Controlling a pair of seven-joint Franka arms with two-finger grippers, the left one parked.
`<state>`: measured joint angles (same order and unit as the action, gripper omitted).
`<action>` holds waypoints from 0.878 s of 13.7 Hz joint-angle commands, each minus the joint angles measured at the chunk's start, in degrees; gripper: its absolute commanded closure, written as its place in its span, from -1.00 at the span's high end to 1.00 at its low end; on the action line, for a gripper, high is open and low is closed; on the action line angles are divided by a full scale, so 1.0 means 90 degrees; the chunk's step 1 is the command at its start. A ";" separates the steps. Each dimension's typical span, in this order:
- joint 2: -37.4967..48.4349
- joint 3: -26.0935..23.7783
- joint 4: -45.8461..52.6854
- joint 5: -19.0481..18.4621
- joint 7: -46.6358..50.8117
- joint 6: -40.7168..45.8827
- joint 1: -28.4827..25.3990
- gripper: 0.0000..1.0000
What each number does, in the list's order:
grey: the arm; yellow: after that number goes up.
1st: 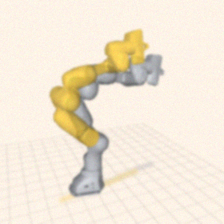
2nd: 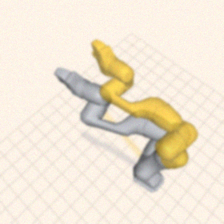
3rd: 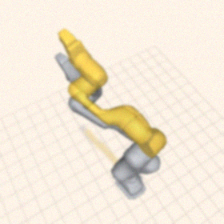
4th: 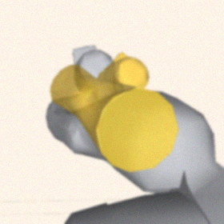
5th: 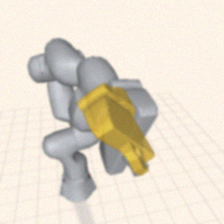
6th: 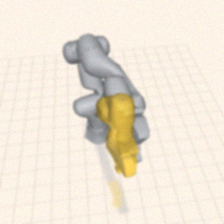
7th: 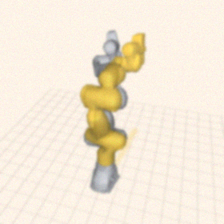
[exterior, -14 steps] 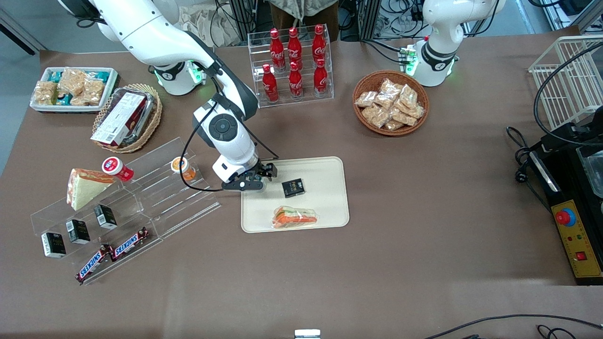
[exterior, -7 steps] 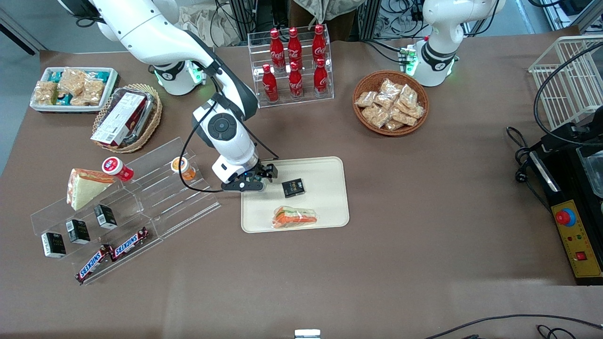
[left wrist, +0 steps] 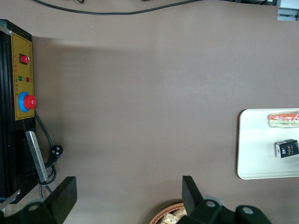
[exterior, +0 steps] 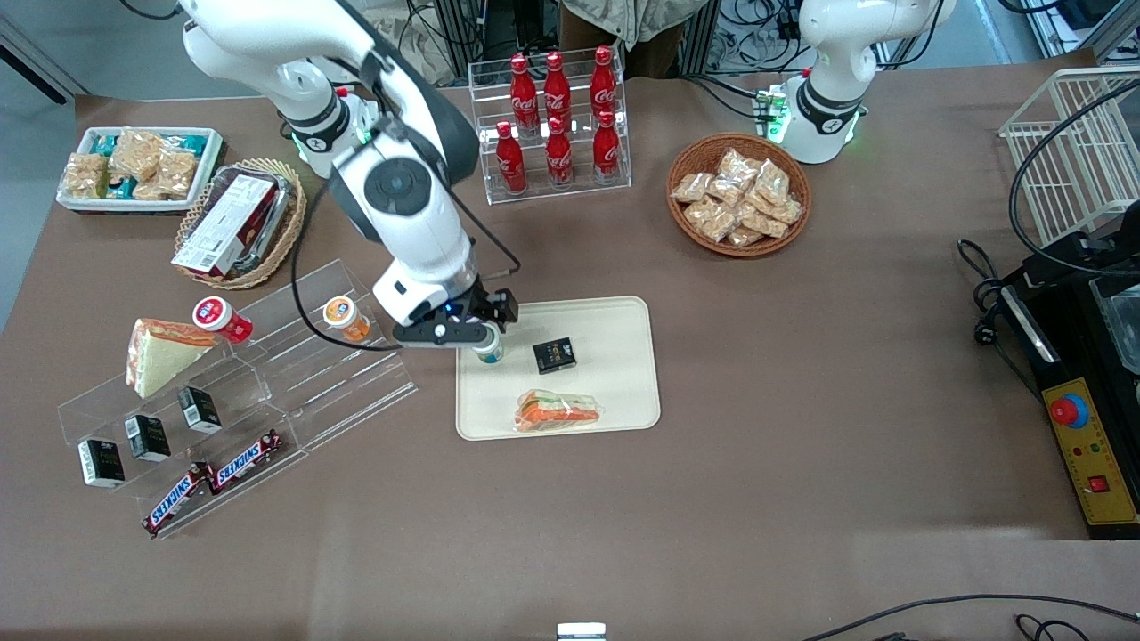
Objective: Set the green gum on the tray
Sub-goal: 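Open the right gripper and withdraw it back toward the rack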
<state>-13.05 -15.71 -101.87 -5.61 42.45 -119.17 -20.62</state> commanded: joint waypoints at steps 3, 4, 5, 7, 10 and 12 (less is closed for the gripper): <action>0.0424 -0.0012 0.1696 0.0067 -0.0340 0.2318 0.0074 0.98; 0.0541 0.0046 0.1854 0.0057 -0.0555 0.2671 0.0142 0.98; 0.0793 0.0047 0.1846 0.0076 -0.0973 0.2752 0.0384 0.98; 0.1068 0.0037 0.1797 0.0270 -0.2249 0.2850 0.1164 0.98; 0.1254 0.0328 0.1797 0.0330 -0.3677 0.3094 0.1928 0.98; 0.1323 0.1049 0.1797 0.0340 -0.4440 0.3153 0.1900 0.98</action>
<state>-1.91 -10.31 -86.14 -3.95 7.96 -92.49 -3.26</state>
